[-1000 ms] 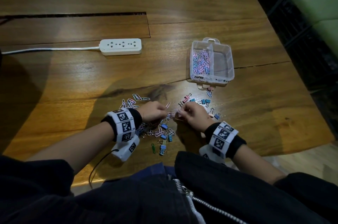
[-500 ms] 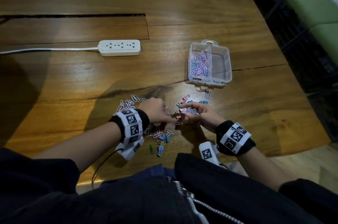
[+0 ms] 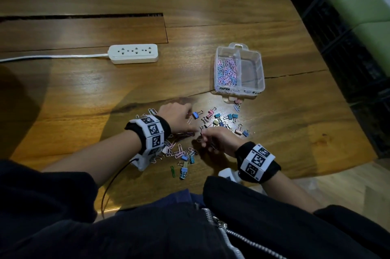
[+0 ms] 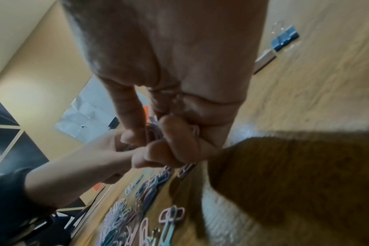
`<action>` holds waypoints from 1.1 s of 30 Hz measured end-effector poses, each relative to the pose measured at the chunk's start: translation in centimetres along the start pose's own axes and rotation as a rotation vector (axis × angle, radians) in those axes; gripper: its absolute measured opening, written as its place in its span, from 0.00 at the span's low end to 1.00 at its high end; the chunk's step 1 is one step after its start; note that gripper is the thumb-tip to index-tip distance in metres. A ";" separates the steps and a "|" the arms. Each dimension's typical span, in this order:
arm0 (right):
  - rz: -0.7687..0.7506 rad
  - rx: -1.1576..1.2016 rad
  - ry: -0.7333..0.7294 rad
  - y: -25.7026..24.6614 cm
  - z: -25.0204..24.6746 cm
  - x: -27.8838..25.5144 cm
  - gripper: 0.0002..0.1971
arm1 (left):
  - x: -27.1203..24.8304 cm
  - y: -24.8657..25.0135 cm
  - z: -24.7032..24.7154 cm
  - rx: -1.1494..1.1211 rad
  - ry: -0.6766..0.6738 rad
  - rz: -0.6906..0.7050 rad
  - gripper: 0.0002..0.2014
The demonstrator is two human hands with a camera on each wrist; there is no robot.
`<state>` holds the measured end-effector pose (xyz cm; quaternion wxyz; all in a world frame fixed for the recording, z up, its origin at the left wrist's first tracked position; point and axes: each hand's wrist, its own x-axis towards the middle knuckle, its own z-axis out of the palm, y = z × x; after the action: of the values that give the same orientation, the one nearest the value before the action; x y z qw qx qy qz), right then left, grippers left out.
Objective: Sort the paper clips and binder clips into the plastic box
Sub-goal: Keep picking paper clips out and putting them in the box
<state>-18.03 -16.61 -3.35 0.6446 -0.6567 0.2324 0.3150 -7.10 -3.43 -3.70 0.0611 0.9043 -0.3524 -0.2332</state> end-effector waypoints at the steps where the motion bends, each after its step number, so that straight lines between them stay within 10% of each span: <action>1: 0.007 -0.011 0.004 0.0 0.1 0.2 0.15 | -0.3 -0.2 0.2 0.039 -0.032 0.007 0.32; 10: -0.089 0.018 0.242 -0.8 -0.3 0.9 0.14 | -1.1 0.2 1.5 0.023 -0.016 0.110 0.14; 16: -0.191 -0.503 0.306 0.3 0.6 0.4 0.04 | -1.5 0.1 1.7 0.105 -0.054 0.190 0.09; 20: -0.222 -0.907 0.367 1.4 1.5 0.5 0.10 | -1.0 -0.5 1.2 -0.419 -0.112 0.023 0.11; 25: -0.173 -0.879 0.268 0.4 1.4 0.1 0.09 | -1.2 -1.1 -0.4 -1.384 -0.150 -0.156 0.09; 33: -0.140 -0.241 0.153 -0.3 0.2 0.2 0.10 | -1.4 -1.8 0.3 -1.454 -0.177 -0.312 0.19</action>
<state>-17.71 -16.34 -3.33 0.5619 -0.7659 0.1953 0.2439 -7.06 -1.12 -3.87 0.5811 0.6532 0.0192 -0.4850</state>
